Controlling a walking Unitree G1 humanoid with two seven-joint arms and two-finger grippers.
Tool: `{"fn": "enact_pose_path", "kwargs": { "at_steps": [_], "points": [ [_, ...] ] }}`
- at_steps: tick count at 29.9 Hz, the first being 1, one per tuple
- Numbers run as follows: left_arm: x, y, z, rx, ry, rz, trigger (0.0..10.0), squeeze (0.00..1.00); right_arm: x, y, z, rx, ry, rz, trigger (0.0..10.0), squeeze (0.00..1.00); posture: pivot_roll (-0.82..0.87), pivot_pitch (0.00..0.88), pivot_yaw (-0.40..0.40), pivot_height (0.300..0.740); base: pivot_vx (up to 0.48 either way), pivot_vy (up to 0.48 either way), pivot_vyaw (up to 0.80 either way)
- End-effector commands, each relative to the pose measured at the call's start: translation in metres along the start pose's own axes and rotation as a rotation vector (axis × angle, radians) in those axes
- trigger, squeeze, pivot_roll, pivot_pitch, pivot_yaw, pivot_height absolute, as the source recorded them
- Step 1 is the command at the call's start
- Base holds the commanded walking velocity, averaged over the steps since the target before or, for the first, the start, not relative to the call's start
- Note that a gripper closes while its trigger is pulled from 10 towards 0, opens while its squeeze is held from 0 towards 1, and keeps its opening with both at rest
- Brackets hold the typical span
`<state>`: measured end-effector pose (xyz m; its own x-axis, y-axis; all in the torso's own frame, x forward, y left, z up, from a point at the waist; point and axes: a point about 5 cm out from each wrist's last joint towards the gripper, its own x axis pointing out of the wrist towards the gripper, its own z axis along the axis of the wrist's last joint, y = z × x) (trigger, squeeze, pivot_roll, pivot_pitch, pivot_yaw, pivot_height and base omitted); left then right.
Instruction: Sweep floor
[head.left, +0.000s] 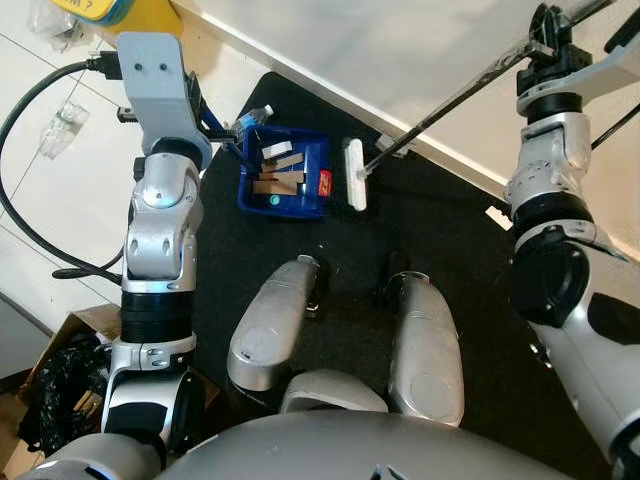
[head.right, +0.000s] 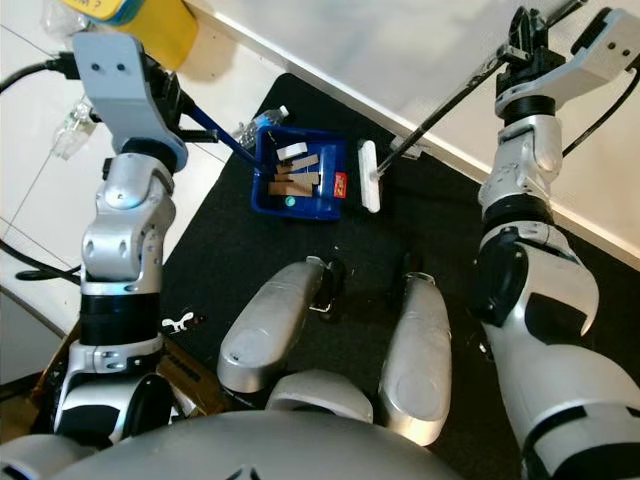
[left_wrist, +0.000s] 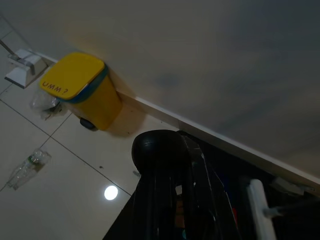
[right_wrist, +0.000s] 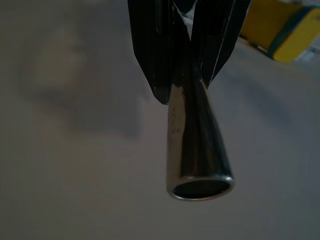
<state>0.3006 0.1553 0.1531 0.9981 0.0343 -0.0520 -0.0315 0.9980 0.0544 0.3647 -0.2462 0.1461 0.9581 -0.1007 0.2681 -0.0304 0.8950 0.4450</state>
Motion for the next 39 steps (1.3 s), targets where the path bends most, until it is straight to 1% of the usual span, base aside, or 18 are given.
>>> {"fn": "enact_pose_path", "kwargs": {
  "at_steps": [1, 2, 9, 13, 17, 20, 22, 26, 27, 28, 30, 32, 33, 34, 35, 36, 38, 39],
  "points": [
    [-0.005, 0.007, -0.023, 0.028, 0.117, 0.004, 10.0, 0.0, -0.01, 0.002, -0.025, 0.135, 0.074, -0.039, 10.0, 0.0, 0.49, 0.362, 0.147, 0.74, 0.0, 0.0, 0.0],
    [-0.006, 0.007, -0.022, 0.031, 0.118, 0.001, 10.0, 0.0, -0.01, 0.007, -0.03, 0.178, 0.09, -0.043, 10.0, 0.0, 0.5, 0.362, 0.15, 0.74, 0.0, 0.0, 0.0],
    [-0.006, 0.006, -0.022, 0.034, 0.119, -0.002, 10.0, 0.0, -0.009, 0.011, -0.035, 0.219, 0.1, -0.057, 10.0, 0.0, 0.49, 0.354, 0.14, 0.74, 0.0, 0.0, 0.0],
    [-0.005, 0.005, -0.021, 0.029, 0.117, -0.001, 10.0, 0.0, -0.01, 0.014, -0.039, 0.26, 0.099, -0.061, 10.0, 0.0, 0.49, 0.353, 0.136, 0.74, 0.0, 0.0, 0.0],
    [-0.005, 0.004, -0.022, 0.027, 0.117, -0.002, 10.0, 0.0, -0.011, 0.015, -0.04, 0.288, 0.093, -0.064, 10.0, 0.0, 0.48, 0.347, 0.131, 0.74, 0.0, 0.0, 0.0],
    [-0.004, 0.003, -0.022, 0.025, 0.119, -0.004, 10.0, 0.0, -0.01, 0.013, -0.038, 0.365, 0.058, -0.074, 10.0, 0.0, 0.47, 0.341, 0.128, 0.74, 0.0, 0.0, 0.0],
    [-0.003, 0.002, -0.022, 0.025, 0.119, -0.004, 10.0, 0.0, -0.01, 0.012, -0.037, 0.364, 0.058, -0.074, 10.0, 0.0, 0.46, 0.339, 0.128, 0.74, 0.0, 0.0, 0.0],
    [-0.002, 0.001, -0.022, 0.024, 0.118, -0.005, 10.0, 0.0, -0.012, 0.006, -0.035, 0.332, 0.059, -0.08, 10.0, 0.0, 0.46, 0.336, 0.124, 0.74, 0.0, 0.0, 0.0],
    [-0.002, 0.001, -0.022, 0.022, 0.117, -0.005, 10.0, 0.0, -0.013, 0.003, -0.033, 0.326, 0.055, -0.084, 10.0, 0.0, 0.45, 0.333, 0.121, 0.74, 0.0, 0.0, 0.0],
    [-0.001, 0.0, -0.022, 0.02, 0.116, -0.004, 10.0, 0.0, -0.014, -0.004, -0.028, 0.31, 0.041, -0.089, 10.0, 0.0, 0.45, 0.332, 0.116, 0.74, 0.0, 0.0, 0.0],
    [-0.001, 0.0, -0.022, 0.018, 0.116, -0.004, 10.0, 0.0, -0.014, -0.007, -0.026, 0.303, 0.033, -0.09, 10.0, 0.0, 0.45, 0.332, 0.116, 0.74, 0.0, 0.0, 0.0],
    [-0.001, -0.001, -0.023, 0.015, 0.115, -0.003, 10.0, 0.0, -0.014, -0.018, -0.013, 0.246, 0.005, -0.075, 10.0, 0.0, 0.43, 0.333, 0.109, 0.74, 0.0, 0.0, 0.0],
    [-0.001, -0.001, -0.023, 0.015, 0.115, -0.003, 10.0, 0.0, -0.014, -0.018, -0.013, 0.246, 0.005, -0.075, 10.0, 0.0, 0.43, 0.333, 0.109, 0.74, 0.0, 0.0, 0.0],
    [0.0, -0.002, -0.023, 0.012, 0.116, -0.002, 10.0, 0.0, -0.015, -0.025, -0.004, 0.193, -0.01, -0.063, 10.0, 0.0, 0.43, 0.333, 0.108, 0.74, 0.0, 0.0, 0.0],
    [0.0, -0.002, -0.023, 0.012, 0.116, -0.002, 10.0, 0.0, -0.015, -0.025, -0.004, 0.193, -0.01, -0.063, 10.0, 0.0, 0.43, 0.333, 0.108, 0.74, 0.0, 0.0, 0.0],
    [0.0, -0.002, -0.024, 0.009, 0.117, -0.003, 10.0, 0.0, -0.015, -0.032, 0.005, 0.135, -0.017, -0.054, 10.0, 0.0, 0.42, 0.336, 0.106, 0.74, 0.0, 0.0, 0.0],
    [0.0, -0.003, -0.025, 0.007, 0.119, -0.005, 10.0, 0.0, -0.016, -0.039, 0.016, 0.075, -0.029, -0.04, 10.0, 0.0, 0.42, 0.336, 0.106, 0.74, 0.0, 0.0, 0.0],
    [0.0, -0.003, -0.025, 0.007, 0.119, -0.005, 10.0, 0.0, -0.016, -0.039, 0.016, 0.075, -0.029, -0.04, 10.0, 0.0, 0.42, 0.336, 0.106, 0.74, 0.0, 0.0, 0.0]
  ]
}}
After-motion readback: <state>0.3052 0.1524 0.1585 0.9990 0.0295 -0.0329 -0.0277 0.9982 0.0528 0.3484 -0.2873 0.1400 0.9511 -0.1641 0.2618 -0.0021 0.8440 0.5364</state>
